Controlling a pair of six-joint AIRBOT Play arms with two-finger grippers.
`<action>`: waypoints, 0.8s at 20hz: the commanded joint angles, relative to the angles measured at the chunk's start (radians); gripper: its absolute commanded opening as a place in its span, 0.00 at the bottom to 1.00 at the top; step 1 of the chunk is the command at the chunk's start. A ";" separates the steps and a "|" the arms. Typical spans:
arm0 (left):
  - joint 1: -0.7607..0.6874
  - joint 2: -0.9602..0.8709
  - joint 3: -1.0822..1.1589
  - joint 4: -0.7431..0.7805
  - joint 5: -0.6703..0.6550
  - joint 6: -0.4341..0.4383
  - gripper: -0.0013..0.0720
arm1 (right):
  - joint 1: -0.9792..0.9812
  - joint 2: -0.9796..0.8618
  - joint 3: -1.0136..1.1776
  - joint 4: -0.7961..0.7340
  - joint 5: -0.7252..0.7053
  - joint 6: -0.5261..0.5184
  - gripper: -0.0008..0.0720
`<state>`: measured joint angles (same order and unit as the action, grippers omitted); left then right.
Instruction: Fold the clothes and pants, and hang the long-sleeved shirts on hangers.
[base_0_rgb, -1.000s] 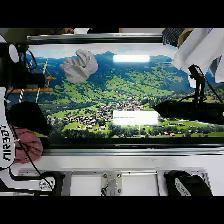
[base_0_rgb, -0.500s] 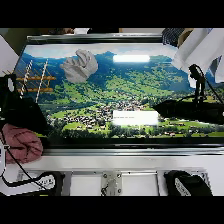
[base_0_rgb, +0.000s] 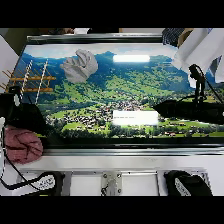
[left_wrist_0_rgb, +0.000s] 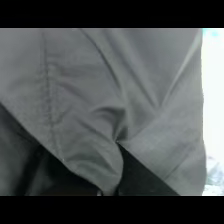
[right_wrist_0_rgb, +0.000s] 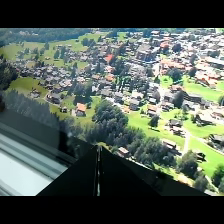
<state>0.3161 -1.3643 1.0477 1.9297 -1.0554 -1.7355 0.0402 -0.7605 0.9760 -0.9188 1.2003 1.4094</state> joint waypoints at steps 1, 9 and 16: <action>-0.068 0.042 0.080 -0.066 -0.077 0.033 0.04 | -0.002 0.000 0.003 0.006 -0.010 0.000 0.04; -0.718 0.396 0.447 -0.180 -0.275 0.053 0.04 | -0.002 0.002 0.038 0.005 -0.097 0.002 0.03; -0.999 0.301 0.694 -0.168 -0.272 0.019 0.04 | -0.034 0.002 0.089 -0.007 -0.134 0.003 0.03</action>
<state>-0.6029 -1.0111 1.6489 1.7611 -1.3293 -1.7073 0.0280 -0.7593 1.0374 -0.9169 1.0943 1.4105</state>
